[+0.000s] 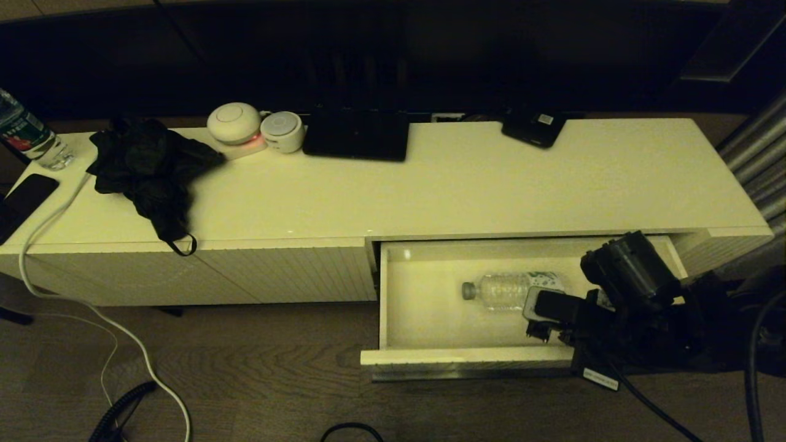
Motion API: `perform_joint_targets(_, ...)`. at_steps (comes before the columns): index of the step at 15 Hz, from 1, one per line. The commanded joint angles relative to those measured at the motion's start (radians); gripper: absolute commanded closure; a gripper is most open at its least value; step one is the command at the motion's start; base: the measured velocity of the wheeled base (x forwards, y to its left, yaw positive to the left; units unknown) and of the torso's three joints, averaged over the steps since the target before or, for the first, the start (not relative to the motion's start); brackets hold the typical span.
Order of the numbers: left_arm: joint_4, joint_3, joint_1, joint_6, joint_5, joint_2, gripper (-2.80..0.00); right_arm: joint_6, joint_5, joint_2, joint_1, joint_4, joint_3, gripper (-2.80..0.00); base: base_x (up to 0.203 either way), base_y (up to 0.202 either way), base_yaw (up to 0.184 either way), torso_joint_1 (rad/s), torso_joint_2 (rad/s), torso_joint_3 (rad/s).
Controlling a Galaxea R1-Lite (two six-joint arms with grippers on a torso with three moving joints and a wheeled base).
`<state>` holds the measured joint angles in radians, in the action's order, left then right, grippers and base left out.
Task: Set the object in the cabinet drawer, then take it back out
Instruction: Open the drawer
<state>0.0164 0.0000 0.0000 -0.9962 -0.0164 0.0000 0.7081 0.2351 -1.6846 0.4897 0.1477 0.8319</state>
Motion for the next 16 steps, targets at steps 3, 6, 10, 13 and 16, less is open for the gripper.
perform_joint_targets(3, 0.0, 0.0, 0.0, -0.006, 0.0, -0.002, 0.0, 0.001, -0.007, 0.038, 0.046, 0.03, -0.032, 0.0, 0.0, 0.0, 0.0, 0.0, 0.0, 0.0)
perform_joint_targets(6, 0.0, 0.0, 0.0, -0.006, 0.0, -0.002, 0.0, 0.003, -0.006, 0.028, 0.044, 0.024, -0.019, 0.0, 0.0, 0.0, 0.0, 0.0, 0.0, 0.0)
perform_joint_targets(10, 0.0, 0.0, 0.0, -0.006, 0.0, -0.002, 0.0, 0.014, 0.004, 0.04, 0.025, 0.011, 0.024, 0.0, 0.0, 0.0, 0.0, 0.0, 0.0, 0.0)
perform_joint_targets(13, 0.0, 0.0, 0.0, -0.006, 0.0, -0.002, 0.0, 0.121, 0.014, 0.054, -0.058, 0.01, 0.106, 0.0, 0.0, 0.0, 0.0, 0.0, 0.0, 0.0)
perform_joint_targets(16, 0.0, 0.0, 0.0, -0.006, 0.0, -0.002, 0.0, 0.297, 0.011, 0.058, -0.107, 0.013, 0.135, 0.0, 0.0, 0.0, 0.0, 0.0, 0.0, 0.0)
